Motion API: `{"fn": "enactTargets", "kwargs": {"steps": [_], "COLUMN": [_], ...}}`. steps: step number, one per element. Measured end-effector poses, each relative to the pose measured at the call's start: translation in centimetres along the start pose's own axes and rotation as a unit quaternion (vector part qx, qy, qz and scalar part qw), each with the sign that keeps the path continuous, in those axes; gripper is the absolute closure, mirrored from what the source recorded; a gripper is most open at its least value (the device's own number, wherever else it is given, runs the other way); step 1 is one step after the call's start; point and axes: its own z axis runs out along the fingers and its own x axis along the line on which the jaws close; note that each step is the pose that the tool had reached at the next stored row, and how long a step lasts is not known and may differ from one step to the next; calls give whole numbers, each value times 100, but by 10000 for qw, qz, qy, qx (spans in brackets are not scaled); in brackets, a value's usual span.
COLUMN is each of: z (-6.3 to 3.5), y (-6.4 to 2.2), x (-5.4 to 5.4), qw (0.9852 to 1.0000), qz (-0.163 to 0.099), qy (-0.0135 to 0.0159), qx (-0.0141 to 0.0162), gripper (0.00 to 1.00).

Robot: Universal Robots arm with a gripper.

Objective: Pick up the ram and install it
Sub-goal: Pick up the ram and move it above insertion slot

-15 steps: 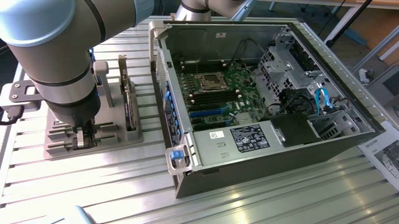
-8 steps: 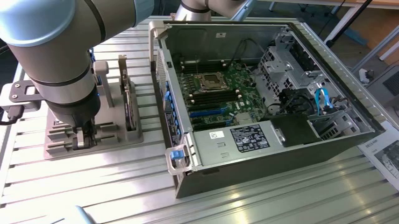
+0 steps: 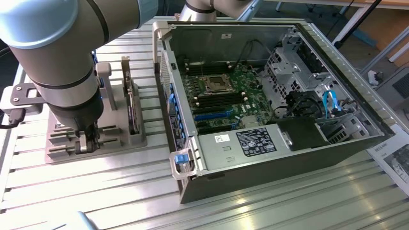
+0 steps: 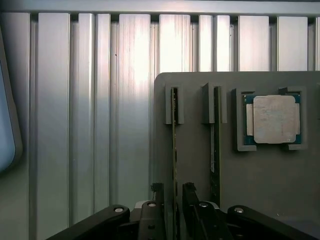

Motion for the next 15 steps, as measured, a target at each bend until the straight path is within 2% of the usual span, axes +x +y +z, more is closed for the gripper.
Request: {"fn": "enactTargets", "kwargs": {"steps": [15], "z": [28], "y": [-13], "x": [-19], "qw": [10000], "qz": [0], "qy": [-1], "qx": [0], "gripper": [71]}}
